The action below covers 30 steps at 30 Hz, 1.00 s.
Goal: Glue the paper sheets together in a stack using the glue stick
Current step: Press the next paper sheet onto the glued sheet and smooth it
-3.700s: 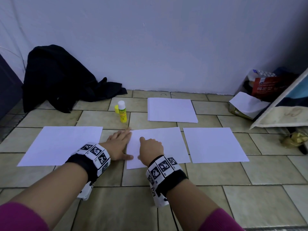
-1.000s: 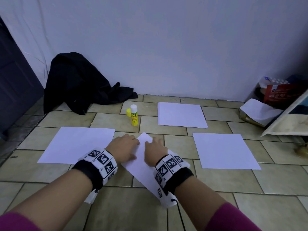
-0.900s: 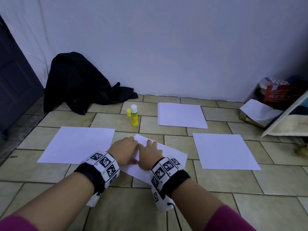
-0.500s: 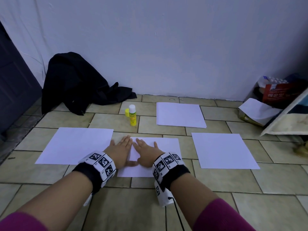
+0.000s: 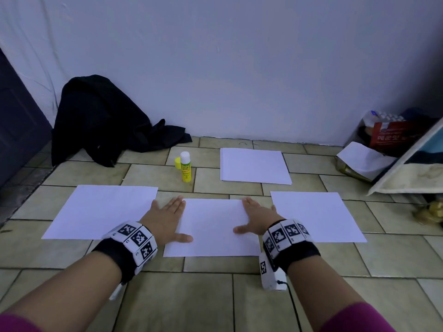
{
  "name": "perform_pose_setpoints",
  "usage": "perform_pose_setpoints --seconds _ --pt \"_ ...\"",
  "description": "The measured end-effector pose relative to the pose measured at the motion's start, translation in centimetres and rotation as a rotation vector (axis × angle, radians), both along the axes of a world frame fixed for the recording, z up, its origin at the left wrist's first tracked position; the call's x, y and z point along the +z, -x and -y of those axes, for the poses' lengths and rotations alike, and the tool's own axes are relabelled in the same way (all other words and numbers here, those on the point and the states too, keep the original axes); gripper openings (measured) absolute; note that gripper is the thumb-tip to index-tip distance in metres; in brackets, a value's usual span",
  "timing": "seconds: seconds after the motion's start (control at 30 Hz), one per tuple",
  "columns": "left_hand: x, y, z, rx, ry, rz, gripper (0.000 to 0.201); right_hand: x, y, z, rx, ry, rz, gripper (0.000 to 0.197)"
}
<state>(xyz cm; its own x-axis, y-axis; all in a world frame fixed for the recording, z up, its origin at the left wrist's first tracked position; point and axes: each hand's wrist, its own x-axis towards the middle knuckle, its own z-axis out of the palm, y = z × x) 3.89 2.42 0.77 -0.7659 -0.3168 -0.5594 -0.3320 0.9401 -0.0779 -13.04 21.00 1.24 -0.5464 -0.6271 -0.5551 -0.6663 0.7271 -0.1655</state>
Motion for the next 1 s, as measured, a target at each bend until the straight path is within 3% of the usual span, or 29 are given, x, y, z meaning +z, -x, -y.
perform_pose_setpoints --seconds 0.1,0.23,0.37,0.5,0.57,0.67,0.73,0.9,1.0 --pt "1.2 0.3 0.0 0.025 0.054 -0.054 0.088 0.1 -1.1 0.9 -0.018 0.013 -0.147 0.094" --pt "2.1 0.7 -0.2 -0.003 0.082 -0.277 0.043 0.6 -4.1 2.4 0.005 0.068 -0.339 0.032" --pt "1.5 0.8 -1.9 -0.135 -0.017 -0.286 0.04 -0.1 -6.6 4.7 -0.016 0.099 -0.232 0.038" --pt "1.8 0.8 -2.5 -0.052 -0.081 -0.347 0.026 -0.3 -7.1 5.7 0.097 0.123 -0.121 0.066" --pt "1.7 0.8 -2.2 0.012 -0.116 -0.381 0.034 0.0 -7.1 5.9 0.212 0.147 -0.057 0.072" --pt "0.7 0.7 -1.5 0.11 -0.089 -0.309 0.085 0.0 -7.1 6.1 0.256 0.156 -0.045 0.083" --pt "0.3 0.8 -1.0 0.157 -0.118 -0.214 0.104 0.0 -7.1 6.5 0.264 0.123 -0.067 0.091" --pt "-0.3 0.8 -0.3 0.097 -0.111 -0.111 0.107 0.7 -7.2 8.0 0.388 0.063 -0.004 0.108" --pt "-0.2 0.9 -0.4 0.07 -0.027 -0.088 0.106 0.9 -6.4 8.0 0.361 0.077 0.047 0.11"
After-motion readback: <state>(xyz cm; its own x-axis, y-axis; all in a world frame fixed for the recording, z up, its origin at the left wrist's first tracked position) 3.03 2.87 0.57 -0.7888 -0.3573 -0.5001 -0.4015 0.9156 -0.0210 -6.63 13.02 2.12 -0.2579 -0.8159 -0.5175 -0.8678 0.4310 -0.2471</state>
